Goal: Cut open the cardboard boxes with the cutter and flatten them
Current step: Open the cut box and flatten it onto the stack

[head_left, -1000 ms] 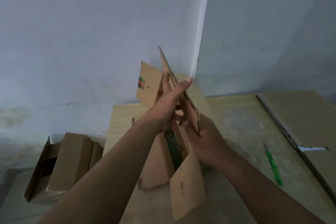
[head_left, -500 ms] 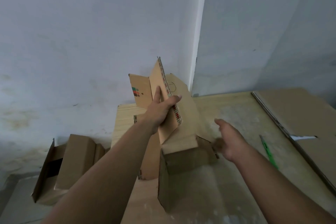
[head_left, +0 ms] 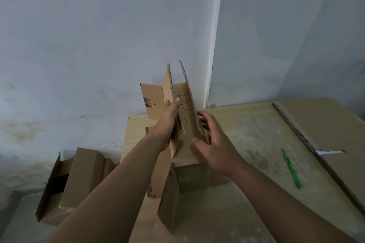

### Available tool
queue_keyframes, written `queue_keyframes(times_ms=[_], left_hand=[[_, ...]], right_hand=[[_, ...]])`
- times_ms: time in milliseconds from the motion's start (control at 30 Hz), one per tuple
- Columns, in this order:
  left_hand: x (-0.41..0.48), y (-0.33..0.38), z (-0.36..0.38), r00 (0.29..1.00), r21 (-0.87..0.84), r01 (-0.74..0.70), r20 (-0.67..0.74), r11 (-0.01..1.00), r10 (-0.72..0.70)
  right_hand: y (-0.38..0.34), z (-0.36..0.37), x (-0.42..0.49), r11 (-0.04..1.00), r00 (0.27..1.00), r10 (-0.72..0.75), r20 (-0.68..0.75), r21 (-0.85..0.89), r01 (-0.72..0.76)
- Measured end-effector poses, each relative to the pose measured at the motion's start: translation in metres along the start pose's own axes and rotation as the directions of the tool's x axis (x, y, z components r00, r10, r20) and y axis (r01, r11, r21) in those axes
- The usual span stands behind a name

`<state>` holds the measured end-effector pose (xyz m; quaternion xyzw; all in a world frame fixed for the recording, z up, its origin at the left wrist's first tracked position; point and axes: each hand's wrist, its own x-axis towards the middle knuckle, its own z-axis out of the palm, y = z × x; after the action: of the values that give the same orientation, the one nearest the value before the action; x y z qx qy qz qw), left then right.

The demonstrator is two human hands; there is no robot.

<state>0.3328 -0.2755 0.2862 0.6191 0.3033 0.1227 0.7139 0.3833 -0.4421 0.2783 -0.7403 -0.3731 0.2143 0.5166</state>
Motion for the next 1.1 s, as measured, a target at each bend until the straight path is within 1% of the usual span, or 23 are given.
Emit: queue_keyframes(times_ms=[67, 100, 133, 167, 200, 233, 267, 300, 367, 400, 467, 500, 533, 567, 633, 733, 800, 900, 933, 1000, 1033, 1067, 1100], left_hand=[[0.000, 0.013, -0.001, 0.999, 0.061, 0.036, -0.007, 0.997, -0.036], [0.002, 0.017, -0.001, 0.998, 0.116, 0.065, -0.021, 0.991, -0.063], [0.004, 0.020, -0.001, 0.995, 0.174, 0.093, -0.053, 0.980, -0.085], [0.008, 0.019, 0.000, 0.991, 0.232, 0.108, -0.096, 0.967, -0.088], [0.011, 0.018, 0.001, 0.988, 0.290, 0.110, -0.137, 0.951, -0.072], [0.015, 0.014, 0.001, 0.985, 0.330, 0.109, -0.162, 0.938, -0.058], [0.017, 0.011, 0.003, 0.983, 0.350, 0.114, -0.176, 0.930, -0.054], [0.018, 0.007, 0.005, 0.982, 0.337, 0.115, -0.179, 0.934, -0.057], [0.019, 0.001, 0.006, 0.978, 0.300, 0.125, -0.196, 0.946, -0.067], [0.018, -0.001, 0.007, 0.976, 0.267, 0.135, -0.203, 0.954, -0.081], [0.018, -0.005, 0.007, 0.969, 0.180, 0.168, -0.209, 0.969, -0.129], [0.019, -0.006, 0.007, 0.966, 0.152, 0.173, -0.221, 0.973, -0.137], [0.019, -0.006, 0.009, 0.962, 0.137, 0.170, -0.240, 0.976, -0.134], [0.020, -0.006, 0.011, 0.953, 0.132, 0.177, -0.269, 0.975, -0.137], [0.027, -0.009, 0.015, 0.933, 0.109, 0.198, -0.325, 0.974, -0.154], [0.039, -0.014, 0.024, 0.912, 0.055, 0.223, -0.365, 0.973, -0.188], [0.047, -0.018, 0.024, 0.888, 0.061, 0.255, -0.410, 0.965, -0.209], [0.056, -0.033, 0.019, 0.841, 0.085, 0.360, -0.461, 0.929, -0.284], [0.056, -0.038, 0.019, 0.833, 0.048, 0.382, -0.450, 0.923, -0.322], [0.051, -0.053, 0.019, 0.847, 0.003, 0.387, -0.395, 0.922, -0.354], [0.051, -0.067, 0.014, 0.848, 0.014, 0.386, -0.397, 0.922, -0.349], [0.051, -0.079, 0.008, 0.848, 0.062, 0.368, -0.432, 0.928, -0.307], [0.050, -0.090, 0.001, 0.839, 0.163, 0.346, -0.494, 0.924, -0.227]], right_hand=[[0.005, 0.005, 0.003, 0.999, 0.994, -0.050, 0.093, 0.001, 0.050], [0.005, 0.004, 0.006, 0.997, 0.988, -0.060, 0.139, 0.055, 0.053], [0.005, 0.003, 0.011, 0.989, 0.987, -0.038, 0.156, 0.147, 0.014], [0.006, 0.000, 0.018, 0.963, 0.989, 0.025, 0.145, 0.262, -0.063], [0.009, -0.004, 0.026, 0.941, 0.989, 0.105, 0.106, 0.312, -0.134], [0.017, -0.009, 0.034, 0.945, 0.985, 0.154, 0.072, 0.282, -0.168], [0.025, -0.016, 0.042, 0.974, 0.985, 0.154, 0.073, 0.157, -0.164], [0.031, -0.023, 0.049, 0.988, 0.983, 0.146, 0.115, 0.025, -0.149], [0.041, -0.035, 0.064, 0.970, 0.957, 0.151, 0.249, -0.223, -0.095], [0.046, -0.043, 0.070, 0.930, 0.948, 0.135, 0.289, -0.368, -0.020], [0.054, -0.059, 0.075, 0.759, 0.925, 0.100, 0.366, -0.629, 0.167], [0.060, -0.066, 0.076, 0.694, 0.915, 0.072, 0.396, -0.679, 0.239], [0.066, -0.072, 0.073, 0.693, 0.915, 0.052, 0.400, -0.674, 0.255], [0.073, -0.077, 0.067, 0.743, 0.922, 0.033, 0.385, -0.627, 0.235], [0.088, -0.080, 0.053, 0.893, 0.940, 0.036, 0.340, -0.434, 0.122], [0.108, -0.075, 0.038, 0.959, 0.979, 0.038, 0.202, -0.283, 0.021], [0.116, -0.070, 0.037, 0.981, 0.989, 0.085, 0.124, -0.185, -0.061], [0.123, -0.064, 0.041, 0.986, 0.989, 0.133, 0.069, -0.110, -0.125], [0.125, -0.061, 0.042, 0.985, 0.988, 0.148, 0.051, -0.094, -0.142], [0.130, -0.055, 0.044, 0.978, 0.982, 0.189, 0.008, -0.088, -0.187], [0.132, -0.051, 0.045, 0.973, 0.977, 0.211, -0.012, -0.099, -0.211], [0.136, -0.047, 0.045, 0.966, 0.973, 0.228, -0.029, -0.118, -0.230], [0.141, -0.043, 0.043, 0.960, 0.969, 0.241, -0.044, -0.134, -0.245]])
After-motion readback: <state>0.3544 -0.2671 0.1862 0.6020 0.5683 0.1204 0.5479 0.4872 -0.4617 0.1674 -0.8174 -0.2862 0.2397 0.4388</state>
